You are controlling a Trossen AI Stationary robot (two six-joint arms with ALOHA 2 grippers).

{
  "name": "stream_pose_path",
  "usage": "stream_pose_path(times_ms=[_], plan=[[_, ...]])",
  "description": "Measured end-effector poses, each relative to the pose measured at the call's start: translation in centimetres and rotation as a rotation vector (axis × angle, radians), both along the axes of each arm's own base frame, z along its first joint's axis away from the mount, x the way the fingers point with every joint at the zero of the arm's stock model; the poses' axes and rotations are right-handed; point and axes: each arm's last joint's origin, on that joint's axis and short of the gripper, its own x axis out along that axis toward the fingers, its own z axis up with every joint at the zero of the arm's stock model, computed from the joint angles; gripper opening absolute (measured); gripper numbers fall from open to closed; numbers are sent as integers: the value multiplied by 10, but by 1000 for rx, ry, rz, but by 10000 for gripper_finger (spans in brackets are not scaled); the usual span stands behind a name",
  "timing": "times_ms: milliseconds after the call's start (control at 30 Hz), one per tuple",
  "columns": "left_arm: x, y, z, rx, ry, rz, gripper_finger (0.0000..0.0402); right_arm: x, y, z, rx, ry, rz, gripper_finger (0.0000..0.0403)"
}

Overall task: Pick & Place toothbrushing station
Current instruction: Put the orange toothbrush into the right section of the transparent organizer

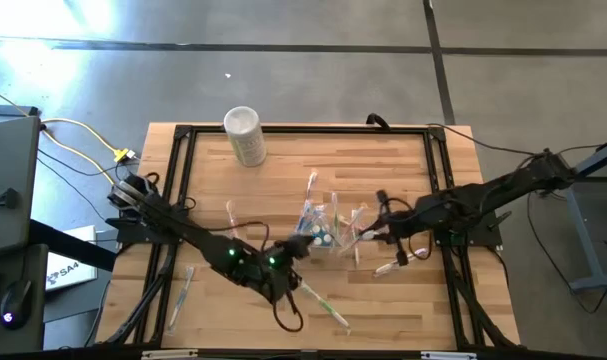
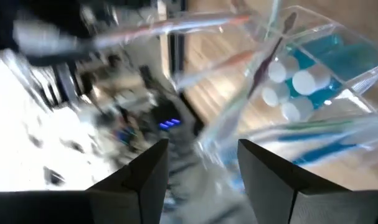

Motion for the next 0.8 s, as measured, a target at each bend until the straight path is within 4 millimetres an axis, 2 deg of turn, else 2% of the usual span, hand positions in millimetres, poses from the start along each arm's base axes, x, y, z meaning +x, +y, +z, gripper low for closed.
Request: stream_pose_path(times_ms=[133,367,533,700,800], plan=[[-17,25,20,-249,-82,115,182,-7,-9,2,-18,11,-134,8],[-42,70,44,-718,-175,309,183,6,-22,-12,20,105,-221,8],[-47,91,49,-857,-251,450,183,20,-27,-28,22,191,-276,8],[-43,100,46,-982,-287,520,183,35,-29,-44,34,257,-266,8],[-39,103,41,-1033,-239,530,183,44,-30,-53,66,285,-257,8]])
